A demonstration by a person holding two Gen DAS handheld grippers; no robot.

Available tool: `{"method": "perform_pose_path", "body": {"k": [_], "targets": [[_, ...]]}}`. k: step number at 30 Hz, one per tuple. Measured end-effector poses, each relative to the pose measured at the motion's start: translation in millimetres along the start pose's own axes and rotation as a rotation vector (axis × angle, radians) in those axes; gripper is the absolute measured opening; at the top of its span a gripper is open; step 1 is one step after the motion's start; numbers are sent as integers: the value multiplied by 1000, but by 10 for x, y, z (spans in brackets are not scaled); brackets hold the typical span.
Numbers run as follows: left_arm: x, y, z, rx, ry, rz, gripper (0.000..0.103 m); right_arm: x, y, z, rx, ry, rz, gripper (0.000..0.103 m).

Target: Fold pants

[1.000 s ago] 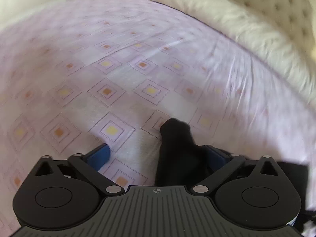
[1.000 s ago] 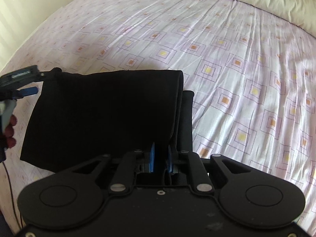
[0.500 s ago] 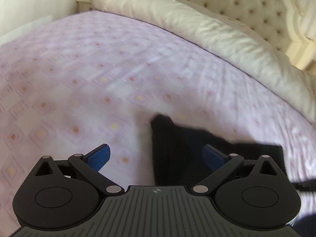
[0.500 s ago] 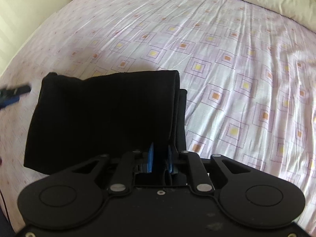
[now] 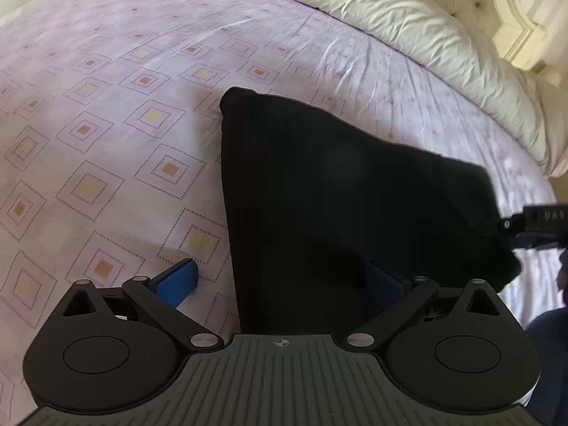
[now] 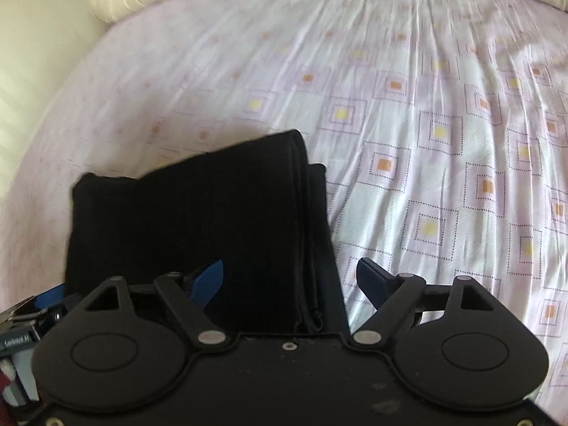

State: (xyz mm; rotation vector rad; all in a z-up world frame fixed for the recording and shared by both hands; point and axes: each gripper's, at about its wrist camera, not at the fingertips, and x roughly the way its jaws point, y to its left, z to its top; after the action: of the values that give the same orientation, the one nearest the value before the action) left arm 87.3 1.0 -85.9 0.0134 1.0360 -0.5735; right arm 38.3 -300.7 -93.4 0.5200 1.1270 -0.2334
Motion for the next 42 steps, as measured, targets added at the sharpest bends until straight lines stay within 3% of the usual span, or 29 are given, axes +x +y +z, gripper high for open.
{"method": "perform_pose_path", "body": {"k": [6, 13, 17, 18, 19, 20, 22, 23, 28, 33, 37, 42], "targets": [[79, -40, 56, 21, -12, 3, 102, 312, 19, 128, -6, 56, 31, 103], [145, 28, 187, -63, -23, -50, 102, 376, 121, 155, -71, 38, 32, 103], [195, -100, 223, -73, -16, 3, 98, 302, 7, 157, -31, 34, 74, 103], [204, -140, 215, -65, -25, 20, 91, 262, -30, 168, -26, 23, 72, 94], [191, -211, 203, -48, -46, 63, 67, 214, -60, 171, -26, 6, 64, 66], [180, -247, 199, -53, -54, 77, 57, 169, -83, 155, -18, -14, 89, 51], [119, -277, 171, -74, -65, 74, 40, 99, -129, 128, 0, -34, 126, 30], [75, -299, 154, -70, -73, 82, 34, 53, -134, 109, -1, -50, 148, 27], [-300, -419, 68, 25, -179, 154, 18, -240, 174, -47, -158, -160, 124, 23], [-712, -228, 104, 67, -237, 200, 17, -566, 561, -95, -241, -228, 216, 22], [-1049, 238, 266, -3, -288, 240, 17, -619, 1049, 31, -308, -255, 290, 22], [-1089, 763, 568, -62, -284, 268, 22, -362, 1649, 314, -348, -254, 360, 22]]}}
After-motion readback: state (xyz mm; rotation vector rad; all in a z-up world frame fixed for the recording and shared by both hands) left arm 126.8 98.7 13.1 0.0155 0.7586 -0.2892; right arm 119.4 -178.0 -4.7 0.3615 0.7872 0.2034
